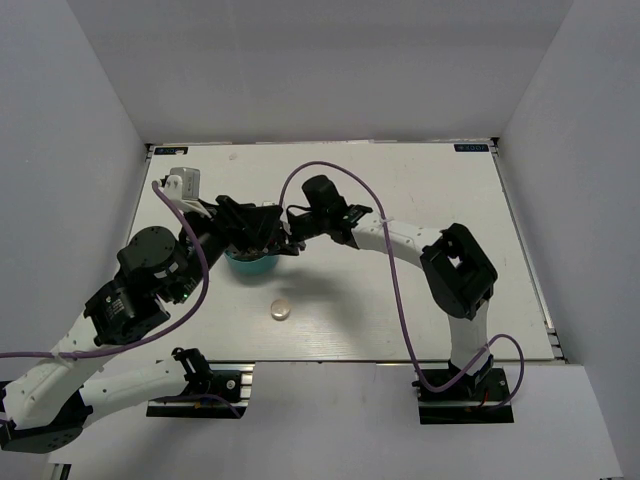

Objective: Organize the makeup

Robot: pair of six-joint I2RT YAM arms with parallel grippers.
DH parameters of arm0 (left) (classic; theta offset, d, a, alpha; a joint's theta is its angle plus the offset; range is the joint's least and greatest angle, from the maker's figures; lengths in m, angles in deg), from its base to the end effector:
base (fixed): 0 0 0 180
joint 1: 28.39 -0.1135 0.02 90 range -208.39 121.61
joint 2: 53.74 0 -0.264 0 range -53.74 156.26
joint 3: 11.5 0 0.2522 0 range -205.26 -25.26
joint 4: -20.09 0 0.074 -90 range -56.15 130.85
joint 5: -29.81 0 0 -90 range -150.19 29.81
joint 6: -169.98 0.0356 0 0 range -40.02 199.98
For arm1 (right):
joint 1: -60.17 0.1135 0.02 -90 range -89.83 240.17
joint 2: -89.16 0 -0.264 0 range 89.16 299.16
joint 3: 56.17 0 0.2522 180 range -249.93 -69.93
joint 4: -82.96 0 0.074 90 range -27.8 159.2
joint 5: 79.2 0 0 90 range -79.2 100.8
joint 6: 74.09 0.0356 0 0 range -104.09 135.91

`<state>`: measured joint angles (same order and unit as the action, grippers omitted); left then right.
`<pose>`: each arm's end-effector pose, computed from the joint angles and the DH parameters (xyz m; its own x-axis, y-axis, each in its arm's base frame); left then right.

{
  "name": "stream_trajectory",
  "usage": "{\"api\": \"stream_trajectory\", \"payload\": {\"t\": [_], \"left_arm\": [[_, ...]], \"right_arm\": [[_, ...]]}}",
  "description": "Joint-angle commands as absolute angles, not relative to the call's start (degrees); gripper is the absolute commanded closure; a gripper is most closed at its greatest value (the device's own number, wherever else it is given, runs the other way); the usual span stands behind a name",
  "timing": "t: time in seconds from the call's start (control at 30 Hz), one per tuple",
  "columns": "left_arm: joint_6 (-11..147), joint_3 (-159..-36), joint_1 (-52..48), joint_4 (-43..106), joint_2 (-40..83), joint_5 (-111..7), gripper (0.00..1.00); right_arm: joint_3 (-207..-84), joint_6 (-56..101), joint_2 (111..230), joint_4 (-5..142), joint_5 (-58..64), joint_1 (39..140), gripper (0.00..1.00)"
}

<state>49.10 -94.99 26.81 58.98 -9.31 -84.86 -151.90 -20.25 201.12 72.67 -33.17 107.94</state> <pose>0.0885 -0.1013 0.4575 -0.2593 -0.4442 -0.8576 0.4368 0.7380 -0.5143 0.2842 0.3498 0.2434 0.3185 -0.2809 -0.9053 -0.9444 -0.1759 -0.2777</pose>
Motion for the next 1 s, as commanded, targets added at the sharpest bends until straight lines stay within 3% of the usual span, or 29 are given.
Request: {"api": "stream_trajectory", "payload": {"t": [0.0, 0.97], "left_arm": [[49.9, -94.4, 26.5, 57.8, -9.2, -85.3, 0.24], [50.1, -95.0, 26.0, 58.2, -9.0, -85.9, 0.23]], "right_arm": [[-154.6, -19.4, 202.4, 72.0, -34.7, 108.6, 0.56], [-158.5, -17.6, 206.8, 72.6, -33.9, 109.6, 0.57]]}}
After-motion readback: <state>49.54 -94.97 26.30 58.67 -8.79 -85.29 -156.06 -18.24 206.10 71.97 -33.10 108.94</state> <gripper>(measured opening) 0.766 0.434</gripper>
